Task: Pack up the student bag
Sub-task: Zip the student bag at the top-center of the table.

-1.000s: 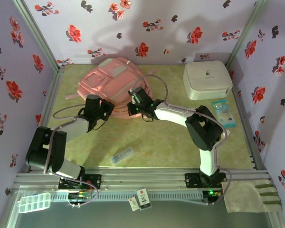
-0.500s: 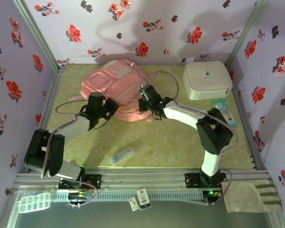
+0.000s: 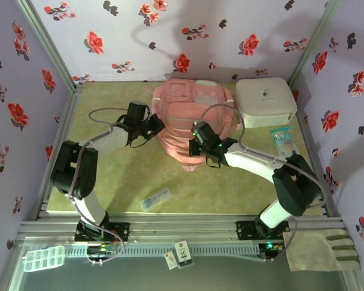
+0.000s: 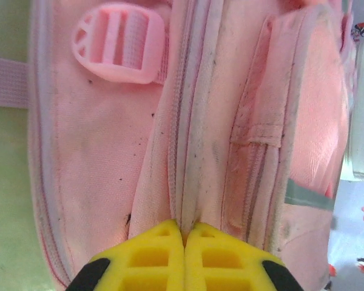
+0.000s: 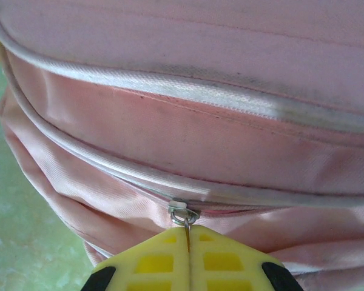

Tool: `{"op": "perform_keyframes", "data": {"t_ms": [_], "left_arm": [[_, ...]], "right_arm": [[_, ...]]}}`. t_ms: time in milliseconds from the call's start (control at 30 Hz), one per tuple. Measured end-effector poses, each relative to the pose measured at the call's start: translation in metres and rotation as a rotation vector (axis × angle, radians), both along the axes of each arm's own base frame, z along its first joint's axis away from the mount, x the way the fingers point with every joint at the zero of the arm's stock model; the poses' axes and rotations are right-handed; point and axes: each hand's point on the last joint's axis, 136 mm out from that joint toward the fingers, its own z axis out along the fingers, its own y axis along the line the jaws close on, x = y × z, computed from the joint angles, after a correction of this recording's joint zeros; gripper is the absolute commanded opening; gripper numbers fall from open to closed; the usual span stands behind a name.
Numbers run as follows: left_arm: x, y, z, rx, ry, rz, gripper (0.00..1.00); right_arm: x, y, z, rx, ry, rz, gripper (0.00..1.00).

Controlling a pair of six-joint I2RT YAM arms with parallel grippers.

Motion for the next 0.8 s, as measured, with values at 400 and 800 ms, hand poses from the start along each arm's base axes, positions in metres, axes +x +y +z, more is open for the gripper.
{"op": "perform_keyframes", "data": {"t_ms": [400,800], "left_arm": [[-0.032,0.015,0.020,-0.059,0.031,0.091,0.45],[-0.039,-0.027,-0.004,-0.188,0.130,0.082,0.37]], "right_arm": [[-0.002,0.002,-0.011,-0.010,0.041,-0.009,0.00],[-0.003,0.004,0.008,0.040,0.018,-0.009,0.00]]}}
